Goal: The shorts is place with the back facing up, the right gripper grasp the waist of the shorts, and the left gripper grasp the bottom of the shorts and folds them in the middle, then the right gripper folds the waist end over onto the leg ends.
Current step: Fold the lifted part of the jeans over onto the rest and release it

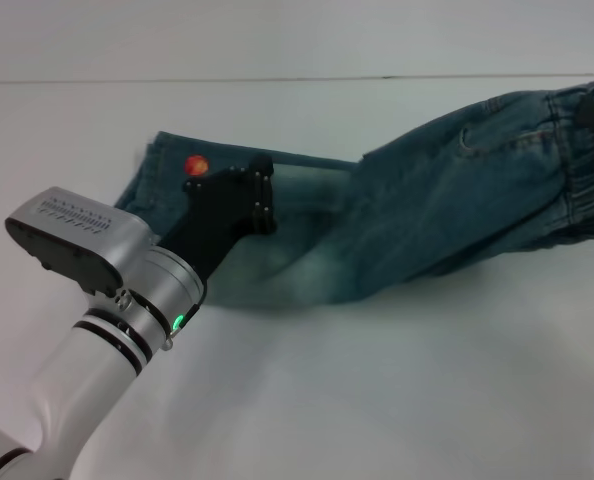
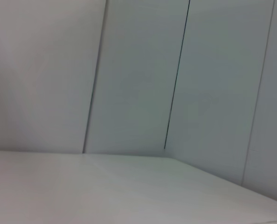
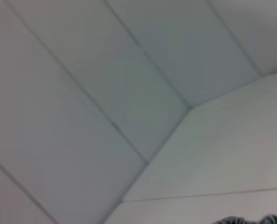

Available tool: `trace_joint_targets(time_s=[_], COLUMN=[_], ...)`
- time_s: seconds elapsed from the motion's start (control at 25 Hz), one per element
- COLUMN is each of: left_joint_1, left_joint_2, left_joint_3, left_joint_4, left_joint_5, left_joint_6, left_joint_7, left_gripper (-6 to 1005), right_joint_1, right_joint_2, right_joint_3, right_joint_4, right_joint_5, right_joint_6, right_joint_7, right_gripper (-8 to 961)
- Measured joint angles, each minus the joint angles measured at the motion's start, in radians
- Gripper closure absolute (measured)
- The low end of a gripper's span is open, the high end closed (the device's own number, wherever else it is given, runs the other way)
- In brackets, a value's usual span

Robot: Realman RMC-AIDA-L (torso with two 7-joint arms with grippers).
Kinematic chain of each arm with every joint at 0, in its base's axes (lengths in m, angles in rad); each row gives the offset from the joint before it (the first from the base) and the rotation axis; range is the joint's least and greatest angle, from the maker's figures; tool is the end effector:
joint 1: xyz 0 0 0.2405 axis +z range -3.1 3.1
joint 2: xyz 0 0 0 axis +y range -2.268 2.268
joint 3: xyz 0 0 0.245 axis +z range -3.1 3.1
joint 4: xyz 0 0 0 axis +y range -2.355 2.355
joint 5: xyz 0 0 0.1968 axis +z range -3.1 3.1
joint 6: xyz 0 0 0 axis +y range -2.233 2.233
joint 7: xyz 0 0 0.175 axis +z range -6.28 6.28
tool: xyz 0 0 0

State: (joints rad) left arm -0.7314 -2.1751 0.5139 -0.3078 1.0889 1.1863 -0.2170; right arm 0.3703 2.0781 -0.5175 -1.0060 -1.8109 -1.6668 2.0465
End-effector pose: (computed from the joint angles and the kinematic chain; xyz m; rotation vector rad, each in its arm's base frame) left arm -0.2034 0.3455 -0.1175 -1.9883 -0.6573 -0.8823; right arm 0.2434 0.3212 0.0832 -2.2531 1.2147 1.0632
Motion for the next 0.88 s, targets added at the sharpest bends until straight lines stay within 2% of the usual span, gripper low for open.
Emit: trace_joint_targets(time_s=[0.16, 0.32, 0.6, 0.72, 0.88], left_joint_1=[-0.001, -0.006, -0.009, -0.005, 0.001], left_joint_2=[0.0, 0.0, 0.0, 0.0, 0.0], left_joint_3=[-0.031, -0.066, -0.092, -0.101, -0.142], left_joint_4=[0.001, 0.008, -0.006, -0.03, -0.063], left_joint_5=[0.047, 0.111, 0.195, 0.229, 0.276], left_joint_6=[-0.034, -0.061, -0.065, -0.054, -0.051], left_joint_7=[0.0, 0.001, -0.006, -0.009, -0.006], left_gripper=[999, 999, 998, 998, 998], right_joint_1=[0.064, 0.166, 0.36, 0.449, 0.569], right_joint_2=[-0.007, -0.018, -0.03, -0.024, 0.005], right_joint_3=[-0.003, -0.017, -0.113, -0.17, -0.262], right_joint_4=[-0.005, -0.01, -0.01, -0.005, 0.011], right_joint_5=[0.017, 0.006, -0.079, -0.118, -0.234], right_joint_6=[-0.057, -0.064, 0.042, 0.101, 0.193], right_joint_7=[0.016, 0.052, 0.108, 0.126, 0.153], right_gripper=[893, 894, 895, 896, 896])
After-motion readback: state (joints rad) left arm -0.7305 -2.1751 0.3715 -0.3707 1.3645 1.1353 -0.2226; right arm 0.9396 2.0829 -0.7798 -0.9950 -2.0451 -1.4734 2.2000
